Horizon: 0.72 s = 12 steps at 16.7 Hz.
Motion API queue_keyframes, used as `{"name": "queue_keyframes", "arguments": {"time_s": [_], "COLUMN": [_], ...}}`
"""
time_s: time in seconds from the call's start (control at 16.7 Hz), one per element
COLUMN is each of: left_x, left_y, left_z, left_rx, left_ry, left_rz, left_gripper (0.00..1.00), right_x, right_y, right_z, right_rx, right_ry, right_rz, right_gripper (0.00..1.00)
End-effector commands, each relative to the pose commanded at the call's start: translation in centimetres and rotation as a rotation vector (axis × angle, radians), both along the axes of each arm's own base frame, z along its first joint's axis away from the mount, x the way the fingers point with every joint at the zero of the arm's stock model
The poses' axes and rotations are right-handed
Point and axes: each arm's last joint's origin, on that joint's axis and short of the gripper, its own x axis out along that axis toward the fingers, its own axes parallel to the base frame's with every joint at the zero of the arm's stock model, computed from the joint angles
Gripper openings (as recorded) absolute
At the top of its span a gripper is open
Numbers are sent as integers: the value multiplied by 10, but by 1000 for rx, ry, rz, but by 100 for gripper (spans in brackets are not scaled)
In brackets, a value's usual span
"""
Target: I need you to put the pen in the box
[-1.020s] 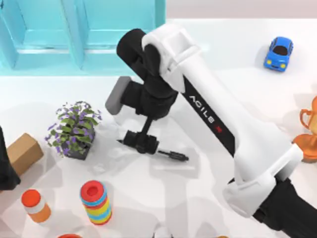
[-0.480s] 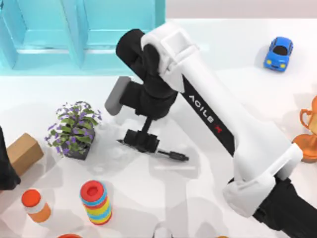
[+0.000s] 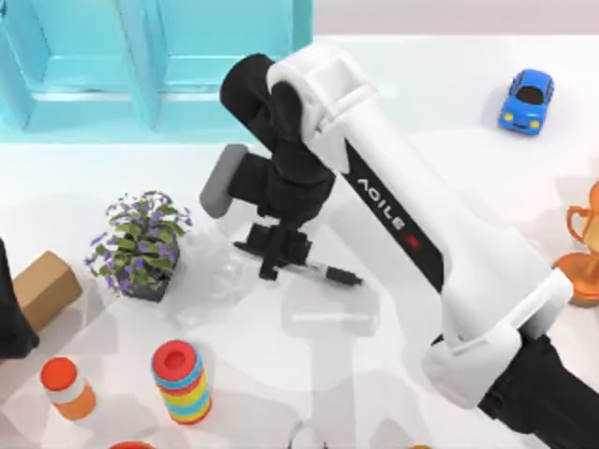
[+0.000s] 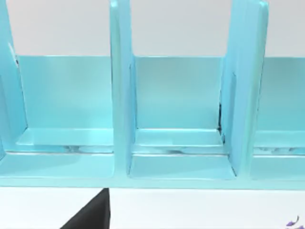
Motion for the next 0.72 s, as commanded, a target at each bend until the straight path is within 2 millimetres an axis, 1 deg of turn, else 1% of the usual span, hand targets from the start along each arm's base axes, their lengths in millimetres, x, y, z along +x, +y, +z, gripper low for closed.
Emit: {"name": "queue_keyframes", "arguments": {"time_s": [0.12,0.18,0.6,0.66,0.72], "left_x": [0,0,0,0,0], "left_y": [0,0,0,0,0], "left_z": [0,0,0,0,0], "left_rx": [0,0,0,0,0], "left_ry": [0,0,0,0,0], "left_rz": [0,0,0,0,0], "left_gripper": [100,100,100,100,100], "right_x": [0,0,0,22,23], "right_y": [0,0,0,1,1], "right_z": [0,0,0,29,30], "right_rx": [0,0,0,87,87], "right_ry": [0,0,0,-180,-180], "right_rz": [0,0,0,0,0], "right_gripper": [2,0,0,0,0]}}
